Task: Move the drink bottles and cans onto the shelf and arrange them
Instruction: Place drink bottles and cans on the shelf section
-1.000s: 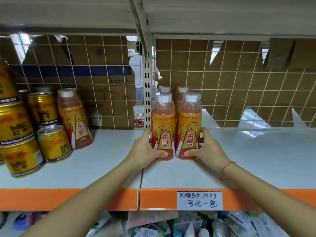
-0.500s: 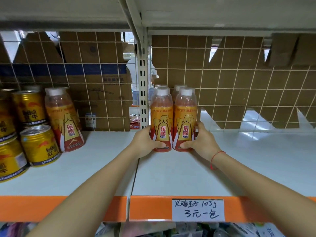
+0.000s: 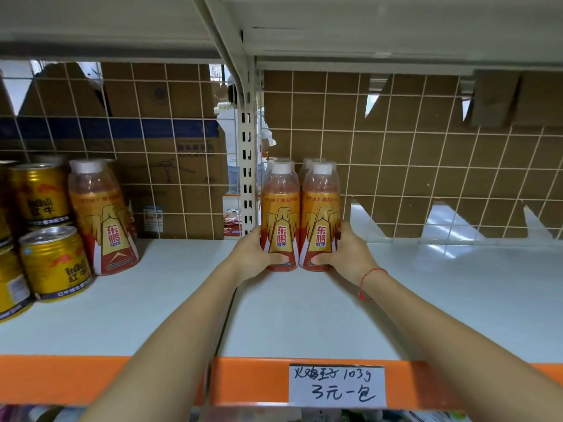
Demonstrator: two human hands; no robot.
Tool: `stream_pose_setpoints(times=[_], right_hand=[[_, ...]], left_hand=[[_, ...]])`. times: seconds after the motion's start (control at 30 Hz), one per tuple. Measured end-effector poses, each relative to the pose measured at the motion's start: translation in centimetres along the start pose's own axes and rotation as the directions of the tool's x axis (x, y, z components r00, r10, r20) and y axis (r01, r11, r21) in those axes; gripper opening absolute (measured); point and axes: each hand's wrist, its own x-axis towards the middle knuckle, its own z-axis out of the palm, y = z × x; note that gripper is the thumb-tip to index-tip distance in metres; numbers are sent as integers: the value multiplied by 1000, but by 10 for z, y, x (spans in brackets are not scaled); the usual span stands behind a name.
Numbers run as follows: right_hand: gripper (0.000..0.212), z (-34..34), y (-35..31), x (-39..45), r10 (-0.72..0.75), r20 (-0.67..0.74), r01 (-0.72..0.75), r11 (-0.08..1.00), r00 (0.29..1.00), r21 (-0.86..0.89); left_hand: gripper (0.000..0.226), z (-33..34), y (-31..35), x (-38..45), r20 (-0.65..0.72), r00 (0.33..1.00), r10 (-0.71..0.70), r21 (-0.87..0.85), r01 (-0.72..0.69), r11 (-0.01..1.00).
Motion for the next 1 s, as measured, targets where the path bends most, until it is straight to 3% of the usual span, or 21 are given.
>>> stream_pose_setpoints(times=[1.0], right_hand=[[65,2,5,1,3,27,-1,997,1000,-82]], left_hand=[[73,-1,-8,2,-20,999,-41,2,41,999]])
